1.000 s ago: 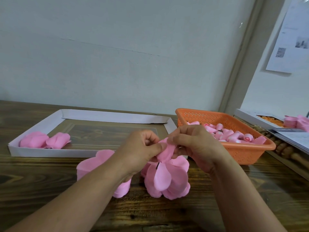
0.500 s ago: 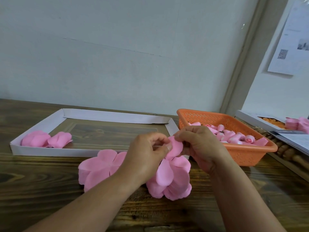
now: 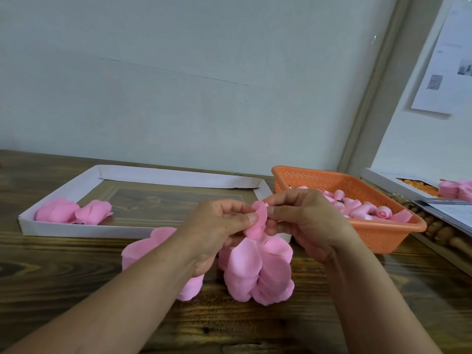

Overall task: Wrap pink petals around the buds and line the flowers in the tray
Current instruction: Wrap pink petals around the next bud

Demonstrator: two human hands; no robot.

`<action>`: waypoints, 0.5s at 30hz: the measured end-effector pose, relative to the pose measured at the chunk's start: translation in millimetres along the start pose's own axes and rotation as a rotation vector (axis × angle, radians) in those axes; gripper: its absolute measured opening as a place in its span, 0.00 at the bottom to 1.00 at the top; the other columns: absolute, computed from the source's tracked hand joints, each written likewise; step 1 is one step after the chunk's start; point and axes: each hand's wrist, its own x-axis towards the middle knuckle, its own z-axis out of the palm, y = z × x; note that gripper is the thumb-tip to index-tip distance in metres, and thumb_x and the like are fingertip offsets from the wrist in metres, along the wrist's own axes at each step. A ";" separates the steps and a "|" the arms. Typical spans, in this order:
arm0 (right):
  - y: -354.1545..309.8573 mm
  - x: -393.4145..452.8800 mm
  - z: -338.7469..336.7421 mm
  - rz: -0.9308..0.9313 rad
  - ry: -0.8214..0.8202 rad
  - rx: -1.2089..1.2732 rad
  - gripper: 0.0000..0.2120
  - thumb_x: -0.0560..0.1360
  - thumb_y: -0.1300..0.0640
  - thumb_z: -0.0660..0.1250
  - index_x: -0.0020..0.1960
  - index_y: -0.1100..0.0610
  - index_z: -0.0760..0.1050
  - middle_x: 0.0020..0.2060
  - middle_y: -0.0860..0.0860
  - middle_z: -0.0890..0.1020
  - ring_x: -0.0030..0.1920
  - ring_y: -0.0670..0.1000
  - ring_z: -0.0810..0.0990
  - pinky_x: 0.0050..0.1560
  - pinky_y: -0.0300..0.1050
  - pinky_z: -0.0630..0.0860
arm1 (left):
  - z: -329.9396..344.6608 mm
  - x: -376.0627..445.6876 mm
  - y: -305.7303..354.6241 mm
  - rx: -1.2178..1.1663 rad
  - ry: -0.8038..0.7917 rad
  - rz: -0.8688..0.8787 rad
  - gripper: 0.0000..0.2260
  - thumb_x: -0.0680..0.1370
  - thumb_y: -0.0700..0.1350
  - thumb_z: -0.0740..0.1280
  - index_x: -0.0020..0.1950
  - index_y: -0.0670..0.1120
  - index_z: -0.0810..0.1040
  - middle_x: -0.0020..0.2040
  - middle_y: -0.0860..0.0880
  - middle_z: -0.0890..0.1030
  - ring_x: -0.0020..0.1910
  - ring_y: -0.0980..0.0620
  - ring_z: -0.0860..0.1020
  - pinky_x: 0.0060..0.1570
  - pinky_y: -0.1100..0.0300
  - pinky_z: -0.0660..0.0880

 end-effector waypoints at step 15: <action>-0.1 0.6 -2.3 -0.185 -0.018 -0.140 0.03 0.63 0.59 0.74 0.34 0.57 0.81 0.29 0.56 0.81 0.28 0.53 0.76 0.28 0.41 0.75 | -1.3 -1.7 0.7 -0.186 -0.123 -0.125 0.20 0.67 0.44 0.69 0.56 0.37 0.80 0.54 0.35 0.81 0.51 0.42 0.78 0.50 0.55 0.76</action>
